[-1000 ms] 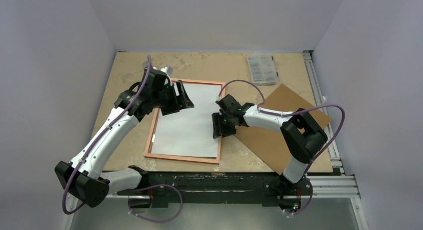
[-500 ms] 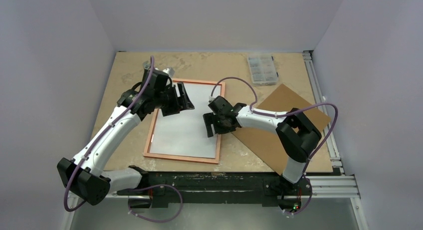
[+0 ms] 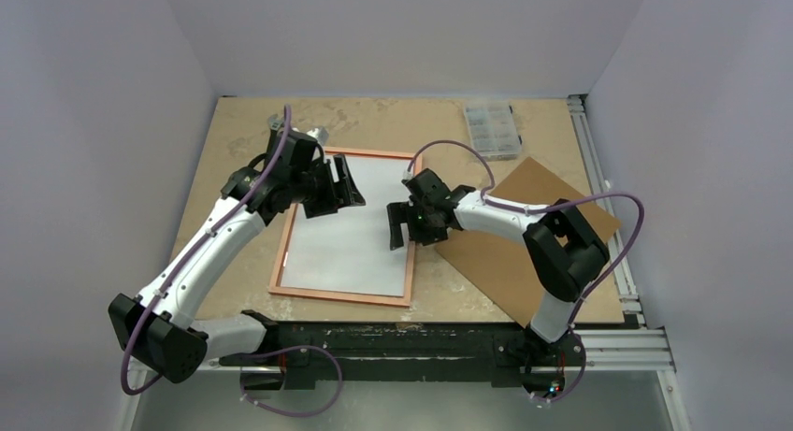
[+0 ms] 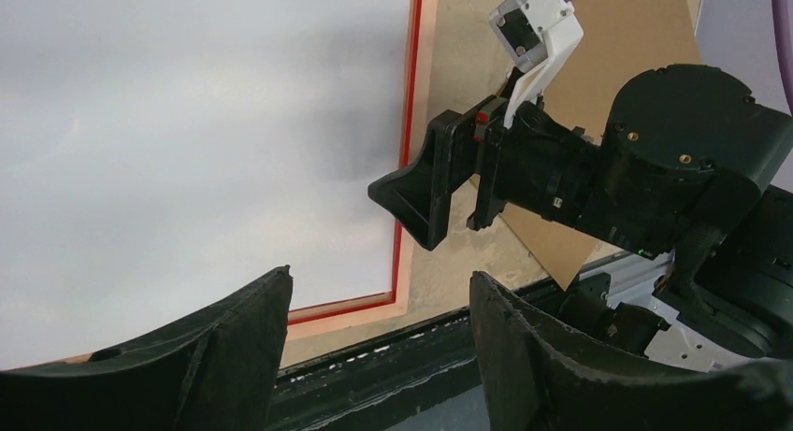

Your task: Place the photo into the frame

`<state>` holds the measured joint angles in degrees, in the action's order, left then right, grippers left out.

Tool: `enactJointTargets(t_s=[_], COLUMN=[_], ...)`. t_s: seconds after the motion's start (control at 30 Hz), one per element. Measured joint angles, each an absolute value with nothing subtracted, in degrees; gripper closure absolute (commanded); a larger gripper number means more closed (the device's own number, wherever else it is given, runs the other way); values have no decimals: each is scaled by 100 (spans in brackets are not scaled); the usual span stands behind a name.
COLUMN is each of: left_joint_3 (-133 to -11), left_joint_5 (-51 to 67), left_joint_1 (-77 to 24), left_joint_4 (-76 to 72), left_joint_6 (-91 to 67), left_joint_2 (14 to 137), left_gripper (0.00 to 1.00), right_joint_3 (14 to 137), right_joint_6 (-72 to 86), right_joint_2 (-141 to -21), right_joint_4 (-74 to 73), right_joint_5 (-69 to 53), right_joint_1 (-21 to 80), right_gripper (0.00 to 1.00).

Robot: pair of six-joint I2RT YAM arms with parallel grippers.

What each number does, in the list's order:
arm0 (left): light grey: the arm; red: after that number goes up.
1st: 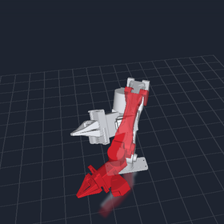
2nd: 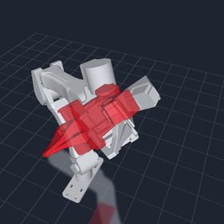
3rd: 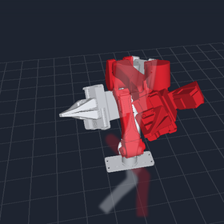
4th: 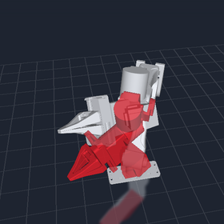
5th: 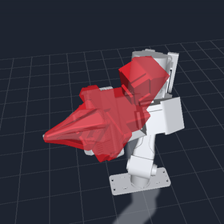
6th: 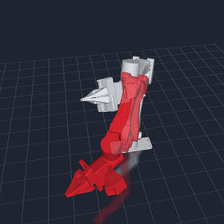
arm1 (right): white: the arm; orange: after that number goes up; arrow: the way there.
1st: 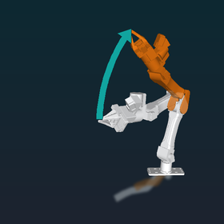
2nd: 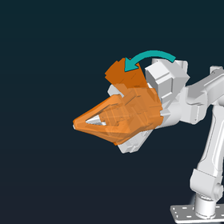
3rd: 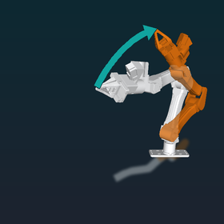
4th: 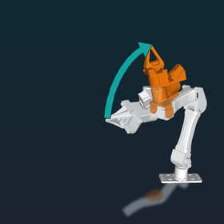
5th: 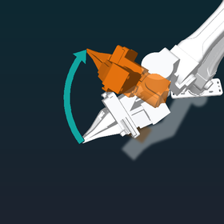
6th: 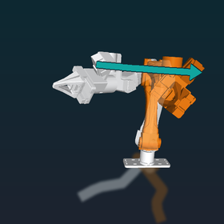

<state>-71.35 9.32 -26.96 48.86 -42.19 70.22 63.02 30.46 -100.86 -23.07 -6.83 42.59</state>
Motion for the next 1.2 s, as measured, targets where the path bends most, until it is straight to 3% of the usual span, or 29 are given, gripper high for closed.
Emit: enactJointTargets(t_s=[0.37, 0.6, 0.7, 0.8, 1.03, 1.2], left_joint_3=[-7043, -6943, -6805, -6641, -6420, -6888], left_joint_5=[965, 1017, 1153, 1354, 1525, 1562], left_joint_1=[-2696, -2696, -2696, -2696, -2893, -3446], left_joint_4=[4718, 4609, 4423, 4104, 3422, 3218], left_joint_6=[-4211, -4112, -4112, -4141, -4294, -4340], left_joint_2=[6628, 6602, 6628, 6740, 7487, 8801], left_gripper=[31, 24, 16, 0, 0, 0], right_joint_3=[7509, 7703, 7308, 6593, 5266, 4678], right_joint_6=[2991, 2936, 2961, 3044, 3253, 3391], right_joint_2=[-11032, -11131, -10807, -10193, -8906, -7819], right_joint_4=[-2381, -2506, -2453, -2436, -2458, -2858], right_joint_5=[-1000, -937, -904, -1022, -1194, -1201], right_joint_1=[4171, 4167, 4093, 3835, 2777, 2005], right_gripper=[9, 7, 7, 6, 5, 6])
